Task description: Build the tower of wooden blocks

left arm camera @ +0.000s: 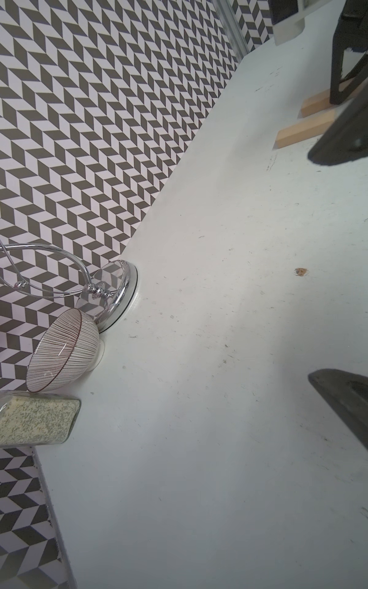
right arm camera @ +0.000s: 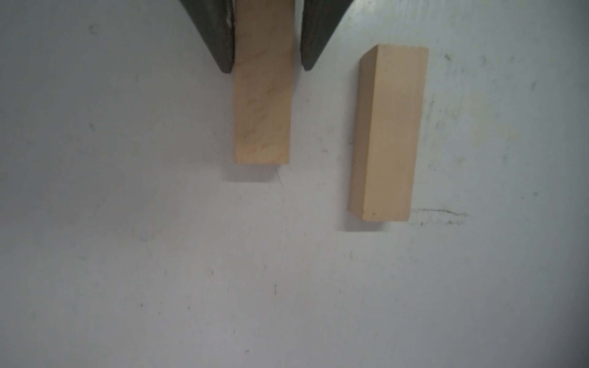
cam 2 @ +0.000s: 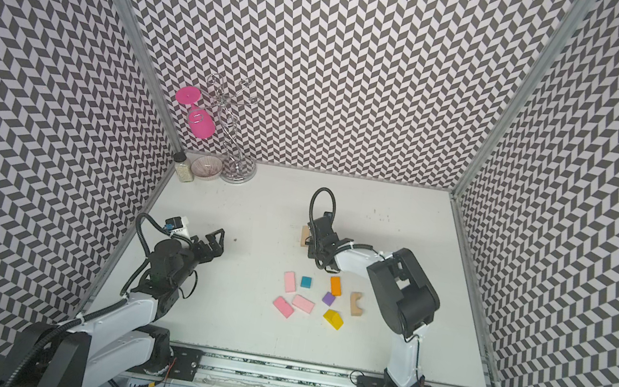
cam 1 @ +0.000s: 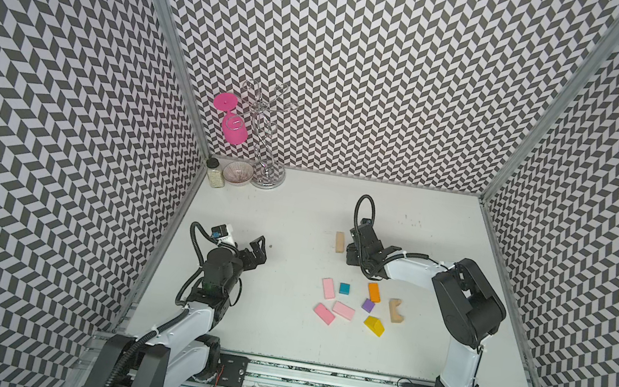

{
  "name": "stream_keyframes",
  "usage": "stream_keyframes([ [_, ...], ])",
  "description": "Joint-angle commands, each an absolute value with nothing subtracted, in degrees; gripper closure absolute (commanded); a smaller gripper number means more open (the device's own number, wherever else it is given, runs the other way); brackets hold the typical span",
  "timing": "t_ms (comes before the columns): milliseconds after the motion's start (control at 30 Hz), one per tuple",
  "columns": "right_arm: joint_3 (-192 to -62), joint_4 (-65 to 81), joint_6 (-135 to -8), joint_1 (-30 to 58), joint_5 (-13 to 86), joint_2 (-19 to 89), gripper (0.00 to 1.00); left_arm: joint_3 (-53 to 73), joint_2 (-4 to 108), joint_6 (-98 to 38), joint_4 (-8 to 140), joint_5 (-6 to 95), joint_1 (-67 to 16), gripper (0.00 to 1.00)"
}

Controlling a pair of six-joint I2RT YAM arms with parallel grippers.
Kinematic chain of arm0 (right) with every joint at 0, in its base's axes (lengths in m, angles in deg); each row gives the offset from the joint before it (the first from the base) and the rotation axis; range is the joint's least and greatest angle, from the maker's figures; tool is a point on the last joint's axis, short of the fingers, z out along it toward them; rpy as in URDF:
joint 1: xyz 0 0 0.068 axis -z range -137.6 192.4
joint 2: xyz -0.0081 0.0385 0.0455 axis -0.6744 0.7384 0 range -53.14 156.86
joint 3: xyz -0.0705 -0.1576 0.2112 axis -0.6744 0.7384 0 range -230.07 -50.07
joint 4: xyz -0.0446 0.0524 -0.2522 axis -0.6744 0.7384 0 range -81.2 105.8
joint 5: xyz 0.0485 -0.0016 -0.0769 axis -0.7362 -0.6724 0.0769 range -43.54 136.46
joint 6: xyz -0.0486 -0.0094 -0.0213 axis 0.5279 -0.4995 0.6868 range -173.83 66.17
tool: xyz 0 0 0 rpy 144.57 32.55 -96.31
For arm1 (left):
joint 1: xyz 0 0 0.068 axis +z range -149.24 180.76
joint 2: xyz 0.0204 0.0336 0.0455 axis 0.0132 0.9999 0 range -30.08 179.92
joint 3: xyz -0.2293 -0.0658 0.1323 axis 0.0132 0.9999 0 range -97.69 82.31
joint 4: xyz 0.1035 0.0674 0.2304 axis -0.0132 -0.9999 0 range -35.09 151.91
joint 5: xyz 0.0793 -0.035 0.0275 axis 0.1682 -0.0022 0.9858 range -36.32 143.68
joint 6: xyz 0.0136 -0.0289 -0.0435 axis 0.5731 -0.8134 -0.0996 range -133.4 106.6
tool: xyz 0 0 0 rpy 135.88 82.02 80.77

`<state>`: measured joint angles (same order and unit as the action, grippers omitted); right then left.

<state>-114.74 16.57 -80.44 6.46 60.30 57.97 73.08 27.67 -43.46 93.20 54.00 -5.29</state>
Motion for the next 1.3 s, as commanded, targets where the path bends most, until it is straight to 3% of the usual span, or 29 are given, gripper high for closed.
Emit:
stream_keyframes([
  [0,-116.3,14.1,-80.9,7.0,60.7,59.3,0.72,71.6,28.1,-43.2,95.1,53.9,-5.8,0.00],
  [200,-119.2,14.0,-80.5,7.1,60.6,61.6,0.79,71.5,28.1,-43.3,95.0,53.8,-5.8,0.00],
  [500,-124.1,15.2,-80.5,7.1,59.8,65.0,0.80,71.4,28.3,-43.2,95.1,53.9,-5.8,0.00],
  [700,-123.4,14.8,-80.6,7.1,59.2,63.5,0.67,71.1,28.7,-43.2,95.0,53.8,-5.9,0.00],
  [967,-123.5,16.8,-80.8,7.2,60.6,58.3,0.67,69.1,31.0,-43.1,93.6,49.4,-6.1,0.00],
  [1267,-120.3,15.9,-80.2,11.1,61.9,51.0,0.68,58.9,47.3,-47.0,95.8,49.2,-20.3,0.00],
])
